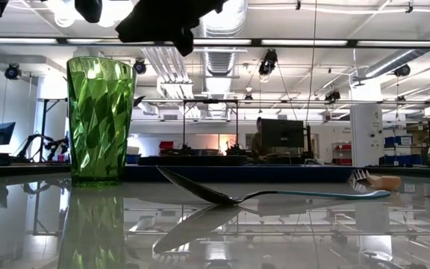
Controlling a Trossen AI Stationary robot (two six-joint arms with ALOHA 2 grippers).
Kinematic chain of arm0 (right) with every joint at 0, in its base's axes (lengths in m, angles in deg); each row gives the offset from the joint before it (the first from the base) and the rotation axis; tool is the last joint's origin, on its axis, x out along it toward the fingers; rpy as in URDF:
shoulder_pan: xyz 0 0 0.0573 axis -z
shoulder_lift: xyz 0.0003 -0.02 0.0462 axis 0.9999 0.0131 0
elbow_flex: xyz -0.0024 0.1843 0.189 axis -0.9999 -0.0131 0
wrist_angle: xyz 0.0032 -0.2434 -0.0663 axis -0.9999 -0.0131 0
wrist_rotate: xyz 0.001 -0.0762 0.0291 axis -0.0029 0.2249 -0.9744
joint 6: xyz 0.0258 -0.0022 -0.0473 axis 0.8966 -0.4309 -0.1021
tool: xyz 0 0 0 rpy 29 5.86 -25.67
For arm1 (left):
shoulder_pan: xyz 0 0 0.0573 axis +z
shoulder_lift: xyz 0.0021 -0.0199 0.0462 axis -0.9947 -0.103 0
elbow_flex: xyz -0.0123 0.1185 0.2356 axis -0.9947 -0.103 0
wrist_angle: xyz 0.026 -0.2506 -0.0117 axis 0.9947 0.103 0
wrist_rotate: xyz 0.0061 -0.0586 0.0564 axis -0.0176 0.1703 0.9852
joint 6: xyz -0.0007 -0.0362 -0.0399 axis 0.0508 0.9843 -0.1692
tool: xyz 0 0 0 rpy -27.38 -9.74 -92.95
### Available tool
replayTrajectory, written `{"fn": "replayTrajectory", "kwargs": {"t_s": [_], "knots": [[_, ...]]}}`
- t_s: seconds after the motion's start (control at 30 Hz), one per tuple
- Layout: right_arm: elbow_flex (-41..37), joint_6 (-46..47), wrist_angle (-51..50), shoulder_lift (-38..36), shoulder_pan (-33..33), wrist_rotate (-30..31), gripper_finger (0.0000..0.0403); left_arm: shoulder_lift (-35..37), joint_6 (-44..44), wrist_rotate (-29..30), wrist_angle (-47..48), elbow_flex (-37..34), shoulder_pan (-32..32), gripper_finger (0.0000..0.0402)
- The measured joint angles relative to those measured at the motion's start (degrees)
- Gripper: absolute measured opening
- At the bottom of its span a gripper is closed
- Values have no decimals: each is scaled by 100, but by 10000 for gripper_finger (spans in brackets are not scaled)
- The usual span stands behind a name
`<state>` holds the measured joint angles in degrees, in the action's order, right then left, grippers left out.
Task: Pick and place plate/cup/fork/spoon on tray
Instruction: Put the green cup to the top right of the black plate on the blue tray
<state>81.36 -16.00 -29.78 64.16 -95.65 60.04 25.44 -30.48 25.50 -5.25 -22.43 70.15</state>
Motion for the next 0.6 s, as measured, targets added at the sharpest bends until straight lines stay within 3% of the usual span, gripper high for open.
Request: {"fn": "replayTrajectory", "kwargs": {"t_s": [0.33, 0.6], "knots": [[305, -996, -93, 300, 40, -208, 169, 63, 130, -4, -7, -39, 4, 54], [311, -1278, -83, 513, 109, -198, 198, 59, 125, -6, 4, -39, 4, 54]]}}
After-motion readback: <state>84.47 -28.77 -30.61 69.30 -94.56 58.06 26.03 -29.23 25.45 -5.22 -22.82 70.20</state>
